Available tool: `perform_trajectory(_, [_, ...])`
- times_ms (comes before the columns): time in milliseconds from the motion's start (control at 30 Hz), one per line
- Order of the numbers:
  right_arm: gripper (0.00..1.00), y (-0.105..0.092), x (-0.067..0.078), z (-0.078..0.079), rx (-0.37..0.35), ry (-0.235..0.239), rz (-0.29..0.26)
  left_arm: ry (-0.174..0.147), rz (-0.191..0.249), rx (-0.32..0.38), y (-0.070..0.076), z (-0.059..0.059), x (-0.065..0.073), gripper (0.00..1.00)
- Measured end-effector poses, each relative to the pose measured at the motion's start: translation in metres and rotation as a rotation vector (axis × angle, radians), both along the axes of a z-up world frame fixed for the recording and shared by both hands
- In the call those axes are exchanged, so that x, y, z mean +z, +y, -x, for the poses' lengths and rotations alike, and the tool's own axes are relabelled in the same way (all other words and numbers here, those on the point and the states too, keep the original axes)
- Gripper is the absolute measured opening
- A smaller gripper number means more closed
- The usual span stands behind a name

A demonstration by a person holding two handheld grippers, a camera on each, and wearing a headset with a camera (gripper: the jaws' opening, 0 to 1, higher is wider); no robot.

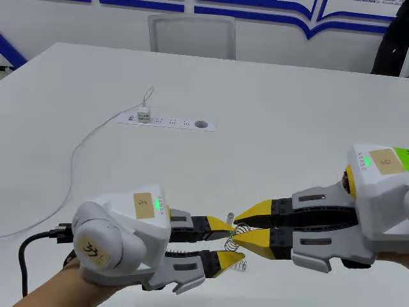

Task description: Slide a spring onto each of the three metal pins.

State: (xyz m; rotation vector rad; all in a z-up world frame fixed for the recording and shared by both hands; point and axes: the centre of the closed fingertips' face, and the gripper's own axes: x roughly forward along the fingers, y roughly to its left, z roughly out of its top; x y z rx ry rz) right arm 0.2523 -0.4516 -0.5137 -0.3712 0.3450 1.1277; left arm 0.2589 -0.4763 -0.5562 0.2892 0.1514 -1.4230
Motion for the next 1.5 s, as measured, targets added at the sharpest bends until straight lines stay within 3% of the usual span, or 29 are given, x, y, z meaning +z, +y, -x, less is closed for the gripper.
perform_trajectory(233, [0.11, -0.011, 0.003, -0.008, -0.041, -0.015, 0.000, 0.004, 0.003, 0.051, 0.008, -0.010, -0.001, 0.31])
perform_trajectory(333, [0.11, -0.018, 0.001, -0.012, -0.055, -0.017, 0.013, -0.016, -0.005, 0.070, 0.012, -0.015, -0.002, 0.34])
perform_trajectory(600, [0.11, -0.044, 0.001, -0.026, -0.151, -0.022, 0.012, -0.002, -0.010, 0.145, 0.029, -0.032, -0.003, 0.47])
perform_trajectory(833, [0.11, -0.072, -0.003, -0.039, -0.236, -0.038, 0.045, 0.056, 0.024, 0.226, 0.047, -0.049, 0.002, 0.60])
perform_trajectory(1133, [0.11, -0.098, -0.009, -0.053, -0.337, -0.040, 0.047, 0.119, 0.000, 0.306, 0.069, -0.060, -0.009, 0.81])
perform_trajectory(1500, [0.11, -0.120, -0.029, -0.064, -0.445, -0.018, 0.064, 0.143, -0.046, 0.355, 0.086, -0.063, -0.025, 0.89])
